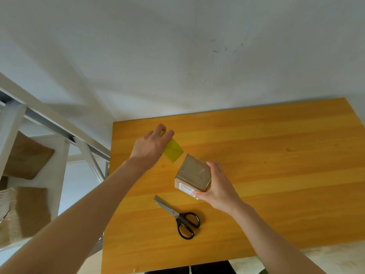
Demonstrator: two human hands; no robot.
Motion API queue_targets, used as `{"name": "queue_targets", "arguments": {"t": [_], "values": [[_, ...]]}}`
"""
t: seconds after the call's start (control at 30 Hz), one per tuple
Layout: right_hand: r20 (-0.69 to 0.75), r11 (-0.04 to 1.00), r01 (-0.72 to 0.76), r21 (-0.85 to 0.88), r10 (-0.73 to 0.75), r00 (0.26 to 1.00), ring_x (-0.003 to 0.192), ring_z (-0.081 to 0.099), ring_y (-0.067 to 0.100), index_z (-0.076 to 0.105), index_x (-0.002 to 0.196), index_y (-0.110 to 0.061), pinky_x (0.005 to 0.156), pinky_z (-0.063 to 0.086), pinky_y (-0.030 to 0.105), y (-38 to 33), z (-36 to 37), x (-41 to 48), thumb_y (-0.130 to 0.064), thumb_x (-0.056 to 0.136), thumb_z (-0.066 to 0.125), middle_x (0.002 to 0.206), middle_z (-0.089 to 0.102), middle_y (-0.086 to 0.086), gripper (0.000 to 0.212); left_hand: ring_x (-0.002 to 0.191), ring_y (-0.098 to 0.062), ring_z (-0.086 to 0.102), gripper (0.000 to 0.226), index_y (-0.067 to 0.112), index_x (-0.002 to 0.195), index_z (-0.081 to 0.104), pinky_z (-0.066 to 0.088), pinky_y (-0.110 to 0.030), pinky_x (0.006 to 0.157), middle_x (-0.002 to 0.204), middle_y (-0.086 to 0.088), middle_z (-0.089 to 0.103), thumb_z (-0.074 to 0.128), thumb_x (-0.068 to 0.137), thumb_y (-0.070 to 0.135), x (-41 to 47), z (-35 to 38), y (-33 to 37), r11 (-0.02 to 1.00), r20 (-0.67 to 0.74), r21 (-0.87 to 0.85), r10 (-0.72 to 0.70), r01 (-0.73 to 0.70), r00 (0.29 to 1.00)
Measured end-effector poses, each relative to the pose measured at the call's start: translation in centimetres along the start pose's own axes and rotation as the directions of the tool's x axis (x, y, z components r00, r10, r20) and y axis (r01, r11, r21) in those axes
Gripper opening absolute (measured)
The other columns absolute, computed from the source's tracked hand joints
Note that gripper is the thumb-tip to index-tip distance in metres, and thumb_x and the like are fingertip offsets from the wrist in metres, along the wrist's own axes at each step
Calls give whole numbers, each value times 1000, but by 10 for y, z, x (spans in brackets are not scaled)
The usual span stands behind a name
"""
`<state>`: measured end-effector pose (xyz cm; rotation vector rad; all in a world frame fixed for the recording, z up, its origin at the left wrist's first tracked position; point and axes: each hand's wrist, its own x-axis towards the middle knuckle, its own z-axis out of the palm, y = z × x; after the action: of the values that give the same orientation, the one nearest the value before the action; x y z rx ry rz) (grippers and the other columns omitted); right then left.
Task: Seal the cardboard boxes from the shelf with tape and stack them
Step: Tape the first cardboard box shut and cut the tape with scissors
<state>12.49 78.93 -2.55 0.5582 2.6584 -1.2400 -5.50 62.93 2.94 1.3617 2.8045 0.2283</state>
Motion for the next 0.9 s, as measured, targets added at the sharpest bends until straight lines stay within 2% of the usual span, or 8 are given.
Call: {"name": "queue_targets", "arguments": {"t": [0.1, 0.3, 0.43, 0.53, 0.63, 0.7, 0.8, 0.9], "values": [[6, 1000, -4, 0, 4, 1000, 112, 41, 4, 24, 145, -19, 86, 40, 14, 0, -1, 0, -37, 73, 83, 130, 32, -10, 95, 76, -34, 61, 44, 8, 113, 57, 37, -28, 41, 115, -19, 54, 73, 74, -4, -2, 10, -2, 999, 46, 45, -3, 1, 999], [27, 1000, -11, -3, 11, 1000, 108, 40, 1, 23, 146, -18, 72, 36, -2, 0, 0, -1, -37, 74, 82, 126, 29, -14, 95, 61, -34, 59, 47, 5, 105, 59, 35, -25, 36, 106, -21, 56, 76, 65, -11, -18, 24, -10, 999, 94, 30, -29, 27, 995], [30, 1000, -17, -1, 17, 999, 109, 41, 2, 23, 146, -18, 72, 37, 0, -1, -1, -1, -36, 75, 82, 129, 30, -11, 94, 66, -34, 59, 46, 7, 110, 56, 36, -26, 38, 111, -19, 54, 73, 70, -9, -16, 33, -10, 999, 117, 18, -53, 51, 992], [52, 999, -15, -35, 17, 999, 113, 44, 7, 21, 146, -17, 81, 43, 9, -4, -1, -2, -37, 76, 81, 133, 30, -7, 94, 69, -32, 59, 46, 7, 112, 54, 33, -26, 39, 114, -18, 53, 72, 72, -8, -16, 39, -11, 998, 132, 23, -55, 53, 990], [51, 988, 3, -154, 4, 999, 124, 41, 16, 19, 147, -14, 101, 44, 27, -7, 0, -5, -42, 78, 77, 139, 29, -2, 95, 82, -29, 57, 45, 12, 121, 46, 32, -30, 44, 123, -13, 45, 62, 82, -4, -17, 49, -6, 996, 162, 60, -69, 60, 984], [41, 940, 6, -342, 9, 999, 138, 29, 22, 14, 149, -10, 117, 25, 39, -12, 3, -5, -50, 80, 70, 148, 25, 4, 97, 88, -27, 56, 49, 16, 125, 41, 33, -30, 48, 127, -10, 40, 59, 84, -4, -17, 53, 0, 994, 186, 75, -94, 81, 978], [3, 851, -4, -526, 7, 1000, 149, -5, 30, -7, 152, -2, 120, -4, 46, -22, 10, -2, -60, 82, 60, 161, -1, 15, 113, 89, -26, 55, 53, 18, 126, 37, 34, -29, 50, 130, -9, 38, 59, 83, -4, -16, 54, 6, 990, 197, 74, -131, 119, 972], [-44, 808, 92, -581, -144, 989, 149, -10, 32, -15, 151, 0, 121, -2, 48, -34, 20, -1, -66, 83, 54, 161, -12, 18, 117, 92, -25, 55, 52, 20, 126, 34, 34, -29, 52, 130, -8, 36, 59, 85, 0, -15, 54, 11, 989, 207, 87, -136, 120, 969]]}}
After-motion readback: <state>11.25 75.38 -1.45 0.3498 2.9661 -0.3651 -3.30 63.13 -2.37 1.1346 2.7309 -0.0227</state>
